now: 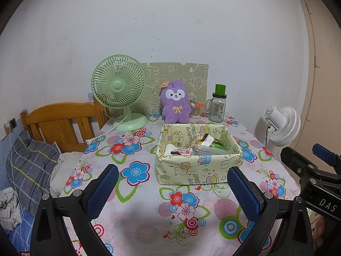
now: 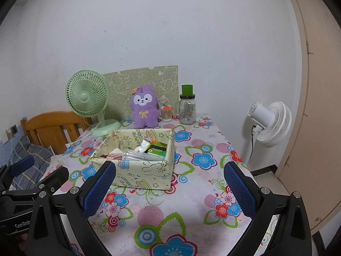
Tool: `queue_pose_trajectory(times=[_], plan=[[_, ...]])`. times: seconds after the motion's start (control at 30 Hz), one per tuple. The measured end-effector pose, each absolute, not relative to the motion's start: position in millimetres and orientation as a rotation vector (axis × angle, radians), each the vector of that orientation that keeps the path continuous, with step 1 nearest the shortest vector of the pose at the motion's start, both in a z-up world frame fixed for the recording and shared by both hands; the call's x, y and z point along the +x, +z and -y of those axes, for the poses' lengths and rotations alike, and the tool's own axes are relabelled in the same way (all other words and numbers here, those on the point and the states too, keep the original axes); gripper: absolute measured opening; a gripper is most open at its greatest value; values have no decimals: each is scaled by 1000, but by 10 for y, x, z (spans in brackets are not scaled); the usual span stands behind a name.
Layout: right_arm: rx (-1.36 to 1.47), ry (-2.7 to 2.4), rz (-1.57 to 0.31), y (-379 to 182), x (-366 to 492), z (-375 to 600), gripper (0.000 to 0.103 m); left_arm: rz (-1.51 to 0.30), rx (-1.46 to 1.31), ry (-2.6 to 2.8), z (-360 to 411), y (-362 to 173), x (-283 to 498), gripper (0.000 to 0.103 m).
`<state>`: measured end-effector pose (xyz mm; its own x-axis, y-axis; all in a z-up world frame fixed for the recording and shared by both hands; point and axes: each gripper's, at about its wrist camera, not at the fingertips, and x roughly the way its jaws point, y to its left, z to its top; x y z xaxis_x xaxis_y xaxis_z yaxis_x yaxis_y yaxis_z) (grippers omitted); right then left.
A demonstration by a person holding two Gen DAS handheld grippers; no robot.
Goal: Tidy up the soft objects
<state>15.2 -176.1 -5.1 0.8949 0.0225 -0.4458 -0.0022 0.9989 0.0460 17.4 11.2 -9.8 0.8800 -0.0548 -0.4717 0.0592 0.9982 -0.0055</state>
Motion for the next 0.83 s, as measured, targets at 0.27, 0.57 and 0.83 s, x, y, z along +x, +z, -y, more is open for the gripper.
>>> queue_pose_trajectory(times=[0.27,0.57,0.83], plan=[[48,8,-459,-32,145,1755,102,-486,14,-60,-106,-91,157,103],[49,13,-460,-25,153,1751,102,-484,7,-59,-114,-91,156,103],[47,17,-460,-33,164,1736,102,-479,4,-51,-146,-81,155,103]])
